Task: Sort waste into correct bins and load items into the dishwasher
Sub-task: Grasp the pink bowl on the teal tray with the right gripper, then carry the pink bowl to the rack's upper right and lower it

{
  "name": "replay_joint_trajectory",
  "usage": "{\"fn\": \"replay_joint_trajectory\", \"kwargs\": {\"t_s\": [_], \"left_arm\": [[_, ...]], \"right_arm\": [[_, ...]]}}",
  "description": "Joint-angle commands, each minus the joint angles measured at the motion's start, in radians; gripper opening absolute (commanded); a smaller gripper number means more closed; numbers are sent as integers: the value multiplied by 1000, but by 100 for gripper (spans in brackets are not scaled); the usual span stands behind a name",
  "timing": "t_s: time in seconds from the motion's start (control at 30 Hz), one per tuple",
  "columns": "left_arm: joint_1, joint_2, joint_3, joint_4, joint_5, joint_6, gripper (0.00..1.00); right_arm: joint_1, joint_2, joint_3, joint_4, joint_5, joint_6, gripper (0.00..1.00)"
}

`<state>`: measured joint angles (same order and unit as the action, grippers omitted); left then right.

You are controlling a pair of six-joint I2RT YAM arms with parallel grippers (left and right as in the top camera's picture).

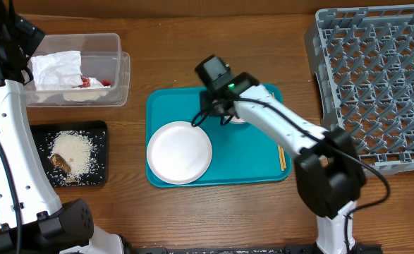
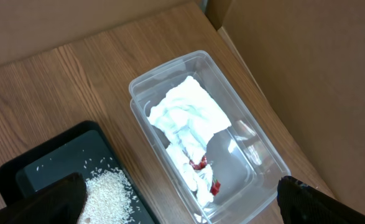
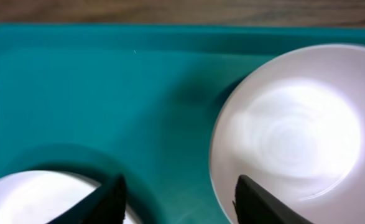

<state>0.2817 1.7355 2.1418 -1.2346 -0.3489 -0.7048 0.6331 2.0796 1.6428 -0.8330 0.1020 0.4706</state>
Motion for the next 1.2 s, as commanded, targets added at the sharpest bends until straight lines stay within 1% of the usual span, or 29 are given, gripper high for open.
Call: {"fn": "replay_joint_trajectory", "kwargs": {"t_s": [0.0,0.23,0.3,0.33,0.37,0.4,0.5,0.57,0.63,0.67,0.83,0.97,1.07,1.17], "left_arm": [[-1,5,2,0,-17,-6,100],[-1,5,2,0,-17,-6,100],[-1,5,2,0,-17,-6,100],[0,5,2,0,-17,-6,100],[-1,5,2,0,-17,-6,100],[-1,5,2,0,-17,-6,100],[-1,5,2,0,-17,-6,100],[-1,5,2,0,-17,-6,100],[-1,5,2,0,-17,-6,100],[-1,5,2,0,-17,-6,100],[-1,5,2,0,-17,-6,100],[-1,5,2,0,-17,-6,100],[-1,5,2,0,-17,-6,100],[-1,5,2,0,-17,-6,100]], "right_arm": [[29,42,-4,2,92,40,56],[56,89,-4,-13,169,43,56],[56,88,-3,-13,171,43,48],[56,88,1,-17,171,43,43],[56,88,6,-26,171,43,35],[56,88,14,-38,172,43,30],[52,88,80,-112,196,42,29],[52,88,154,-185,254,37,21],[52,88,241,-259,328,31,5],[52,88,277,-284,354,30,4],[15,88,511,-406,376,-35,4],[-83,86,708,-471,365,-99,4],[-215,86,844,-491,340,-113,4],[-414,86,931,-468,159,-145,4]]}}
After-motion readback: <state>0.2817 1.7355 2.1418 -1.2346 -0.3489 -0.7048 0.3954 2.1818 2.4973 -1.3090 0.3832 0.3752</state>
